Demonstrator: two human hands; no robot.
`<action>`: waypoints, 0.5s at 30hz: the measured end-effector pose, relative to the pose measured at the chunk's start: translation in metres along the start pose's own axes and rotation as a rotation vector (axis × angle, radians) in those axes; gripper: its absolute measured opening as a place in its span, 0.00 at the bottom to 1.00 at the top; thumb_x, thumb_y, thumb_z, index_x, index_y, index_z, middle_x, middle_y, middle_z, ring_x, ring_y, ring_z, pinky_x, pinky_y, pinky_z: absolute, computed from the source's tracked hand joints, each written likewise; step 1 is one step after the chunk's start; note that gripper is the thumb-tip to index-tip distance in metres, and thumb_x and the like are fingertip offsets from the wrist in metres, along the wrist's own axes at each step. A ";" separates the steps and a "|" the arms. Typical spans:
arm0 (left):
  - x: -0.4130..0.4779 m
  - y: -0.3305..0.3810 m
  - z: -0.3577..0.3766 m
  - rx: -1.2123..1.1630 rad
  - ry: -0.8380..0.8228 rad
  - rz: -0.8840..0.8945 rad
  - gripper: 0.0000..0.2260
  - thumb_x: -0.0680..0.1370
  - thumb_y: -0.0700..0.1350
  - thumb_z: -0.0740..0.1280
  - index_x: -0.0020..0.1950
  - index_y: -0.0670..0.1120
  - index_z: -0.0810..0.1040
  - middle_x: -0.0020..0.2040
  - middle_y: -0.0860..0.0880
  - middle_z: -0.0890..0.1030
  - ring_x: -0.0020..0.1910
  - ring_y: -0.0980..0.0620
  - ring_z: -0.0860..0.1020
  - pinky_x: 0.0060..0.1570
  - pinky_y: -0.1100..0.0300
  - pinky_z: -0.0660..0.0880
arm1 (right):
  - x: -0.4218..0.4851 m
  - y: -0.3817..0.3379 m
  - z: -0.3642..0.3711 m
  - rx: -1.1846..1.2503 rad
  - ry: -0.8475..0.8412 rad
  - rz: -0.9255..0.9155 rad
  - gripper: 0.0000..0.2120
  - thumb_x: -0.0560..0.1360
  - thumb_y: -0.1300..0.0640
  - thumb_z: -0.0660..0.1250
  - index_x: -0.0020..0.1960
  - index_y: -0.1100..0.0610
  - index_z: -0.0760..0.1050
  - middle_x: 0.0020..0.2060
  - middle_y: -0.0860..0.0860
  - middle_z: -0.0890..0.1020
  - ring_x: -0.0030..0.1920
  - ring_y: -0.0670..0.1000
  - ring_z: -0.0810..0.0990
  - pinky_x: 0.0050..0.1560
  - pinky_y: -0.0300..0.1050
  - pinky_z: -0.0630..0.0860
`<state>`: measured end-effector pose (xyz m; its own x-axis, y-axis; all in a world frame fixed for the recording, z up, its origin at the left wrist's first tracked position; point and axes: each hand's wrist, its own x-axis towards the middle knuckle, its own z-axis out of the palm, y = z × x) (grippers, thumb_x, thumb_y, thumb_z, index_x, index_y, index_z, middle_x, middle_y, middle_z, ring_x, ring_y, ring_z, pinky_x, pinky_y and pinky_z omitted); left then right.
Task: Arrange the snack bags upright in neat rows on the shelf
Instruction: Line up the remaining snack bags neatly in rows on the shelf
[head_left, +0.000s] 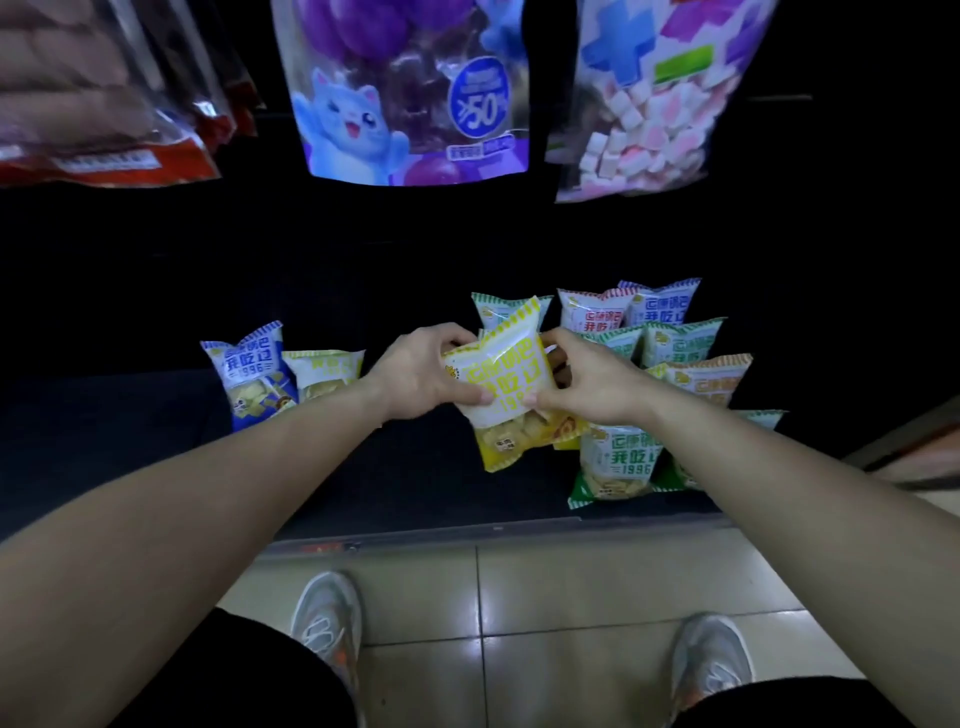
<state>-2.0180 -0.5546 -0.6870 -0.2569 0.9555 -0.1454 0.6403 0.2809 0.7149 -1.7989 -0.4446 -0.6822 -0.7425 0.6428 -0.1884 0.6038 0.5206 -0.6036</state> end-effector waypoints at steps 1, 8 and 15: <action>0.004 0.001 0.006 0.051 0.002 -0.009 0.33 0.58 0.59 0.81 0.61 0.56 0.76 0.50 0.58 0.81 0.46 0.60 0.80 0.48 0.60 0.77 | -0.001 0.007 -0.004 -0.070 0.010 0.015 0.39 0.72 0.39 0.72 0.76 0.50 0.59 0.68 0.51 0.72 0.64 0.55 0.75 0.58 0.53 0.76; 0.044 0.008 0.052 0.379 0.003 -0.155 0.37 0.62 0.61 0.79 0.68 0.56 0.70 0.46 0.55 0.78 0.41 0.54 0.77 0.36 0.57 0.76 | -0.019 0.083 -0.026 -0.240 -0.022 0.248 0.37 0.77 0.39 0.65 0.79 0.51 0.54 0.77 0.55 0.62 0.72 0.57 0.67 0.66 0.55 0.70; 0.088 0.007 0.088 0.495 -0.130 -0.227 0.38 0.64 0.58 0.79 0.69 0.55 0.67 0.58 0.49 0.77 0.48 0.49 0.76 0.41 0.53 0.78 | -0.027 0.127 -0.034 -0.290 -0.086 0.313 0.36 0.77 0.38 0.65 0.78 0.49 0.55 0.78 0.53 0.57 0.71 0.58 0.68 0.62 0.54 0.73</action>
<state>-1.9719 -0.4605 -0.7549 -0.3564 0.8606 -0.3639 0.8509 0.4598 0.2540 -1.6925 -0.3771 -0.7274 -0.5248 0.7521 -0.3986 0.8510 0.4526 -0.2665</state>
